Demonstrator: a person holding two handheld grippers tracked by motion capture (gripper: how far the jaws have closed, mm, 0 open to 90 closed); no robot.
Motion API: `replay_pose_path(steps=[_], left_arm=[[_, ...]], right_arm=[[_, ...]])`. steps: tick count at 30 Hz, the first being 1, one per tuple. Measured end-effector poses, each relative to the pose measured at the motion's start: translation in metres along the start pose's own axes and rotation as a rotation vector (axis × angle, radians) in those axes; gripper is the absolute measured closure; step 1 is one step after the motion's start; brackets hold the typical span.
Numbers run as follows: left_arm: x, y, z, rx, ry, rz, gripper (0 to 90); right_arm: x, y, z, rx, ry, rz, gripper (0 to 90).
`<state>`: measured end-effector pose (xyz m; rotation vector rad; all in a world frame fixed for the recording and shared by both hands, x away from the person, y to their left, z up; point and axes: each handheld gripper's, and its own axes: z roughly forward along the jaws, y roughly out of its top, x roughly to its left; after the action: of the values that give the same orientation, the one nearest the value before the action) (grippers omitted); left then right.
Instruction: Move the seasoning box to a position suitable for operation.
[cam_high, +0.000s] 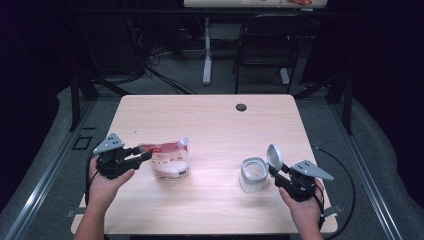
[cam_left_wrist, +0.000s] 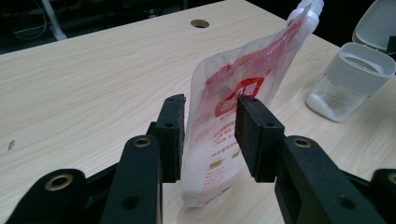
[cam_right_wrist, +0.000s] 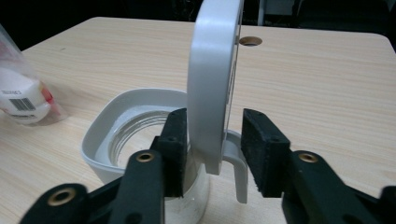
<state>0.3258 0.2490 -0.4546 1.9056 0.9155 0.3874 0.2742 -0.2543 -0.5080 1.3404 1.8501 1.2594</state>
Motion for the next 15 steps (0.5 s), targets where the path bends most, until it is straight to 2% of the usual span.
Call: replay_pose_path(steps=[4, 6, 15], left_arm=[[0.0014, -0.0007, 0.0, 0.003, -0.004, -0.01, 63.4], [0.0013, -0.0005, -0.0003, -0.001, -0.004, -0.011, 63.4], [0.001, -0.0003, -0.0005, 0.002, -0.002, -0.009, 63.7]], right_arm=[[0.0015, 0.0002, 0.0035, 0.008, 0.005, -0.013, 70.5], [0.0027, 0.0008, 0.0037, 0.016, -0.004, -0.027, 71.4], [-0.0005, 0.0027, 0.0039, 0.018, -0.014, -0.033, 77.4]])
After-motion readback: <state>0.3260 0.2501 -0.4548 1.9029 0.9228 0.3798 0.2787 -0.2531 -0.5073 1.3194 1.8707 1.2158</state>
